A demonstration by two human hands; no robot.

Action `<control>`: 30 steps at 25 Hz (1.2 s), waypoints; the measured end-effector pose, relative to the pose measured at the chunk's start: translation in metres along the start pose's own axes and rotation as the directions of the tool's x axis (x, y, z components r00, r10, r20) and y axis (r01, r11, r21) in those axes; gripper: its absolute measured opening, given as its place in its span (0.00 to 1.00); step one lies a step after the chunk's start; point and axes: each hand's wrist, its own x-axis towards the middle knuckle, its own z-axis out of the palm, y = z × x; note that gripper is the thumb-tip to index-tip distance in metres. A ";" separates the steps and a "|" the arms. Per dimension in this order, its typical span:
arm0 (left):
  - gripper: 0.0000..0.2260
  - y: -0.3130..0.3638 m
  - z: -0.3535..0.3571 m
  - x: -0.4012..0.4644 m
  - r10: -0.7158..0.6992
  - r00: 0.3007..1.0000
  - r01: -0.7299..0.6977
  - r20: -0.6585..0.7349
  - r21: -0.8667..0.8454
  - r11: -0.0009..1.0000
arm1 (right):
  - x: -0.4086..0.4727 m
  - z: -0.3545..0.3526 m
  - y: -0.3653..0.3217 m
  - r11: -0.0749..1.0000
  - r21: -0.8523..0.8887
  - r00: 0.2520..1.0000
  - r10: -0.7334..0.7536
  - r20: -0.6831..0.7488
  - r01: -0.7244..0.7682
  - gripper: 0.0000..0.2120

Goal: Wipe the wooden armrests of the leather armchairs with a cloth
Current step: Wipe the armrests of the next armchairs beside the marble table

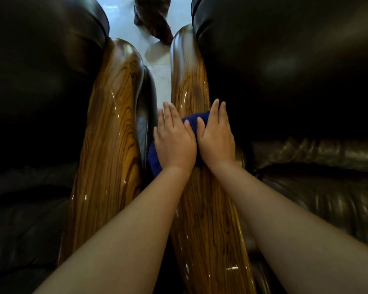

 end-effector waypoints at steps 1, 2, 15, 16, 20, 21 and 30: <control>0.24 0.001 0.000 0.006 -0.007 1.000 0.007 0.002 -0.020 1.000 | 0.005 0.000 -0.001 1.000 0.010 1.000 0.013 0.005 -0.014 0.29; 0.24 0.002 0.000 0.011 -0.006 1.000 0.007 0.004 -0.031 0.999 | 0.010 0.000 -0.002 0.999 0.025 1.000 0.024 0.016 -0.024 0.29; 0.26 -0.020 0.004 -0.211 0.130 0.990 -0.118 -0.048 0.193 0.974 | -0.203 -0.033 0.063 0.999 0.008 0.999 -0.033 0.024 0.033 0.31; 0.26 -0.023 0.007 -0.222 0.139 0.990 -0.131 -0.025 0.214 0.968 | -0.215 -0.032 0.067 1.000 0.014 0.999 0.004 0.032 -0.004 0.32; 0.26 -0.016 0.000 -0.196 0.097 0.995 -0.102 0.036 0.234 0.967 | -0.196 -0.028 0.059 0.999 -0.016 0.999 0.032 0.007 -0.032 0.32; 0.25 -0.012 -0.003 -0.178 0.090 0.996 -0.094 0.029 0.229 0.969 | -0.179 -0.028 0.053 1.000 -0.009 1.000 0.016 0.001 -0.016 0.31; 0.26 0.005 0.002 0.030 0.045 0.998 -0.044 0.040 -0.021 0.999 | 0.019 0.004 -0.008 1.000 -0.008 1.000 0.022 -0.020 -0.022 0.29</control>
